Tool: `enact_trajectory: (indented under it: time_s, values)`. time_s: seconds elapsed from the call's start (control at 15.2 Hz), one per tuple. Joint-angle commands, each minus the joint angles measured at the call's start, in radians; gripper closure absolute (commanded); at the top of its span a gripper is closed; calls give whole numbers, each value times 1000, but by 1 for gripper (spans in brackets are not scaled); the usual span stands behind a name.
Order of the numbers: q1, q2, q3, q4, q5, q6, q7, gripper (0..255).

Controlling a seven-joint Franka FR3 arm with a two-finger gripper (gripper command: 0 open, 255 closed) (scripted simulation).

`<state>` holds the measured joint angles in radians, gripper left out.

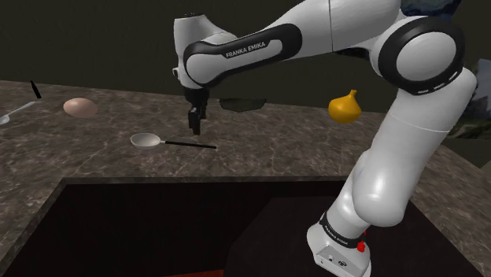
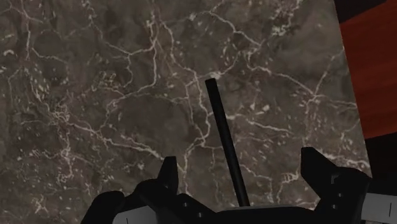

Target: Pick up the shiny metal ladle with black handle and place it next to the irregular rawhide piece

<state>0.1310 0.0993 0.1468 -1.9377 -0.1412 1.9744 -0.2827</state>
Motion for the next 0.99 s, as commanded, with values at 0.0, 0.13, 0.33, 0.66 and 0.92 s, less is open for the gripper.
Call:
enact_trajectory:
  time_s: [0.0, 0.13, 0.33, 0.66, 0.92]
  values:
    - [11, 76, 9, 58, -21, 16, -24, 0]
    - [24, 146, 18, 115, -42, 26, -44, 0]
    - [48, 252, 30, 208, -75, 36, -75, 0]
    - [50, 288, 27, 196, -87, 83, -75, 0]
    - [48, 306, 23, 173, -95, 123, -70, 0]
